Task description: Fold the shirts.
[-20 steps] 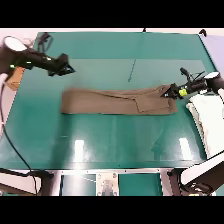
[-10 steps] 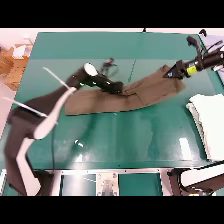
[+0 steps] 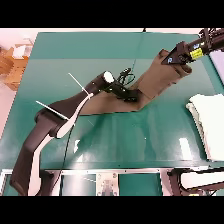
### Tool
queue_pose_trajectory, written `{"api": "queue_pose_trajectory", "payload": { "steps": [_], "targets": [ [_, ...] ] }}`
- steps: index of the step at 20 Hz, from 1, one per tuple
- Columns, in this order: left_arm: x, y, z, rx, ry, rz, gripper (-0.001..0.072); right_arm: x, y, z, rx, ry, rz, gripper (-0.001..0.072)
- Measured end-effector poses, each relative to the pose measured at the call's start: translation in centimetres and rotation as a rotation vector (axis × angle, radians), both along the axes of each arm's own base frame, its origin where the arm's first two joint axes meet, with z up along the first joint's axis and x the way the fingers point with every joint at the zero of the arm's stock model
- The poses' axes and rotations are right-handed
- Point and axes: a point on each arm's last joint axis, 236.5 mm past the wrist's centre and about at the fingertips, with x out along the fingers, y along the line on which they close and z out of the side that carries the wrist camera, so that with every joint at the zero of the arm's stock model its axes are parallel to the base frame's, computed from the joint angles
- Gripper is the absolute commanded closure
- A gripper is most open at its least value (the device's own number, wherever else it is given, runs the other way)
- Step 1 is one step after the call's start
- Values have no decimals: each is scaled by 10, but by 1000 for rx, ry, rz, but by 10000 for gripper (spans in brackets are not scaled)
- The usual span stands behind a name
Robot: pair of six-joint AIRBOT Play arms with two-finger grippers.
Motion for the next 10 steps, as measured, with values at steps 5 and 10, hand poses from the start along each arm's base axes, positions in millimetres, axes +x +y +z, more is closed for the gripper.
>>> {"api": "queue_pose_trajectory", "payload": {
  "steps": [5, 10],
  "targets": [
    [19, 81, 50, 48, 40, -28, 684, -6, 33, -7, -3, 43, 12, 693],
    [77, 258, 130, 194, -70, 219, 683, -12, 122, -32, 5, 54, 90, 692]
  ]
}}
